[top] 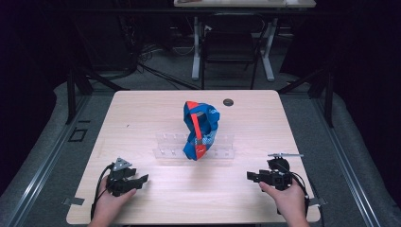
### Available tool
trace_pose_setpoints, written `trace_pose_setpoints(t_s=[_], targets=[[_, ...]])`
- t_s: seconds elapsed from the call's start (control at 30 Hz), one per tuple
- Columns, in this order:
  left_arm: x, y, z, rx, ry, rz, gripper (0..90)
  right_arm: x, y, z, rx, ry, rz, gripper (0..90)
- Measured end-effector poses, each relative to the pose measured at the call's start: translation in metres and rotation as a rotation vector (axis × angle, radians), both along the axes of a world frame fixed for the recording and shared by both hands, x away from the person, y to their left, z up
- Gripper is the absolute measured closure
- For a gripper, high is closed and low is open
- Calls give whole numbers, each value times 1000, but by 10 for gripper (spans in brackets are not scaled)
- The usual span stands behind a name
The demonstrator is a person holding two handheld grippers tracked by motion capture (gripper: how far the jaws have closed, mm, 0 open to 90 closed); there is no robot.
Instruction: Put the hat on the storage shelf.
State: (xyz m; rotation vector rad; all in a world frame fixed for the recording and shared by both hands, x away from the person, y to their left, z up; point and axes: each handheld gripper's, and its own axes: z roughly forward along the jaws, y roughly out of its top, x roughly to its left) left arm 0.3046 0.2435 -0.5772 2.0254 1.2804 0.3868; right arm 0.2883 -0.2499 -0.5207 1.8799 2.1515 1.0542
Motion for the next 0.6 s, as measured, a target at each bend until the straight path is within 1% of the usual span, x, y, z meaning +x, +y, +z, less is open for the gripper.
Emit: trace_pose_setpoints(t_s=[0.1, 0.13, 0.2, 0.3, 0.4, 0.43, 0.5, 0.6], targets=[[0, 0, 0, 1, -1, 1, 392, -4, -4, -5, 27, -10, -10, 406], [0, 0, 0, 1, -1, 1, 392, -5, -6, -7, 22, -11, -8, 407], [0, 0, 0, 1, 2, 2, 392, -8, -7, -10, 18, -32, -16, 411], [0, 0, 0, 2, 2, 1, 392, -13, -10, -16, 36, -50, -17, 418], [0, 0, 0, 3, 0, 3, 392, -16, -11, -22, 36, -69, -21, 419], [0, 0, 0, 2, 0, 6, 392, -18, -12, -24, 49, -79, -17, 419], [0, 0, 0, 3, -2, 5, 392, -19, -14, -26, 63, -84, -18, 419], [0, 0, 0, 2, -2, 4, 391, -21, -15, -29, 53, -92, -26, 419]])
